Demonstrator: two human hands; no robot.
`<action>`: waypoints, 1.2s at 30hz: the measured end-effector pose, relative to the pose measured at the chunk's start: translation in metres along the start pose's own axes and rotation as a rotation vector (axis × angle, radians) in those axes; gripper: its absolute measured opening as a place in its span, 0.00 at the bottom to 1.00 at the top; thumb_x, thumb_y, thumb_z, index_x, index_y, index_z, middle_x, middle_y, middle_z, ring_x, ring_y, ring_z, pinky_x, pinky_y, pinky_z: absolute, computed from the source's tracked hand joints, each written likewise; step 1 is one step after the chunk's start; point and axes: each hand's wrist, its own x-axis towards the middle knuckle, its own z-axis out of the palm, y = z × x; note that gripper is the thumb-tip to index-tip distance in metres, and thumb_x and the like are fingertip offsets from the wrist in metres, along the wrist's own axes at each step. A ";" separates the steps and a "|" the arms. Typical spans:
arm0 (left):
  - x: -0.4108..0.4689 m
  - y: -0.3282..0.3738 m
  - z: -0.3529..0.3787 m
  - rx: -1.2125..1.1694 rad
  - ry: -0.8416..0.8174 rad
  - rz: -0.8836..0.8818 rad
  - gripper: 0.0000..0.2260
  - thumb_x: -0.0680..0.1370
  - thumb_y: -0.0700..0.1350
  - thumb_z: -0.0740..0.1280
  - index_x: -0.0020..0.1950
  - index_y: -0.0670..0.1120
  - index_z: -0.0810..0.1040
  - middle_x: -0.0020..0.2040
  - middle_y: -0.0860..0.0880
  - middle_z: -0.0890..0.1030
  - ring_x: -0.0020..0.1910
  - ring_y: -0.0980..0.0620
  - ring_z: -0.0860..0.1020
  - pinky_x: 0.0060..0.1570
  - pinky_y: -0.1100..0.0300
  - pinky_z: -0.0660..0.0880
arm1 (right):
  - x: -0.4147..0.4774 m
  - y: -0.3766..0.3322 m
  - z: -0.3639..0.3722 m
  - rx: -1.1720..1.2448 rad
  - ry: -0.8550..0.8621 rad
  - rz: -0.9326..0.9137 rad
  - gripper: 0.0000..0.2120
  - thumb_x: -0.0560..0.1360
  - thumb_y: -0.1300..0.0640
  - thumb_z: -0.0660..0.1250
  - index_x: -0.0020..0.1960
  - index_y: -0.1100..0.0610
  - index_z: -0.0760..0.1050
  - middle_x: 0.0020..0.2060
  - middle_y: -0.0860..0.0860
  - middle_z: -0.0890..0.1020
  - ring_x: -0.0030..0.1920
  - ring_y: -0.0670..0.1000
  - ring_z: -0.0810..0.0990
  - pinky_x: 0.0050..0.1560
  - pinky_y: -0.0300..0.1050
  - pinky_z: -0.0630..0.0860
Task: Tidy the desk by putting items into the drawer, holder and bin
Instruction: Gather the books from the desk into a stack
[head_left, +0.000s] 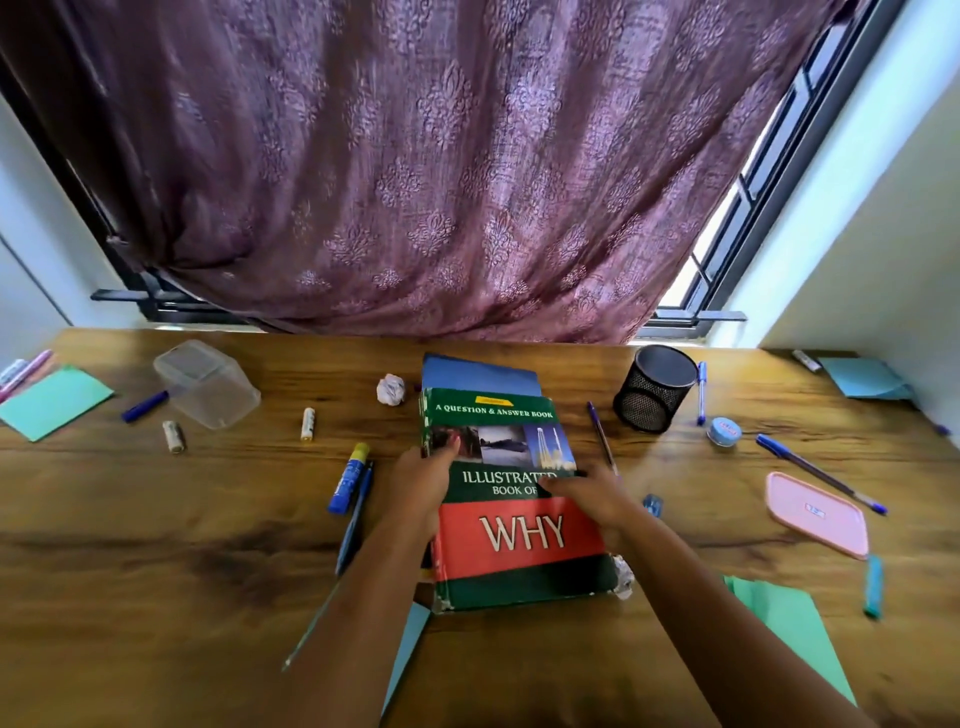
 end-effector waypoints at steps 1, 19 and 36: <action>-0.002 0.001 0.000 -0.032 -0.002 0.039 0.10 0.75 0.50 0.70 0.49 0.45 0.75 0.42 0.43 0.83 0.35 0.44 0.84 0.36 0.49 0.82 | 0.000 -0.002 -0.001 0.050 0.002 -0.020 0.07 0.72 0.63 0.72 0.49 0.59 0.78 0.38 0.55 0.85 0.37 0.54 0.84 0.42 0.49 0.81; -0.042 0.041 0.004 -0.259 -0.009 0.866 0.14 0.72 0.61 0.66 0.51 0.54 0.77 0.44 0.64 0.82 0.46 0.67 0.79 0.42 0.75 0.73 | -0.021 -0.033 -0.004 0.580 -0.117 -0.461 0.12 0.66 0.59 0.72 0.49 0.57 0.78 0.40 0.55 0.85 0.38 0.52 0.84 0.37 0.48 0.81; -0.054 0.033 -0.002 -0.181 -0.110 1.035 0.14 0.72 0.57 0.69 0.52 0.51 0.76 0.44 0.59 0.83 0.45 0.63 0.80 0.44 0.70 0.75 | -0.034 -0.014 -0.009 0.340 0.029 -0.606 0.19 0.61 0.53 0.76 0.50 0.55 0.77 0.42 0.52 0.85 0.42 0.52 0.84 0.39 0.43 0.81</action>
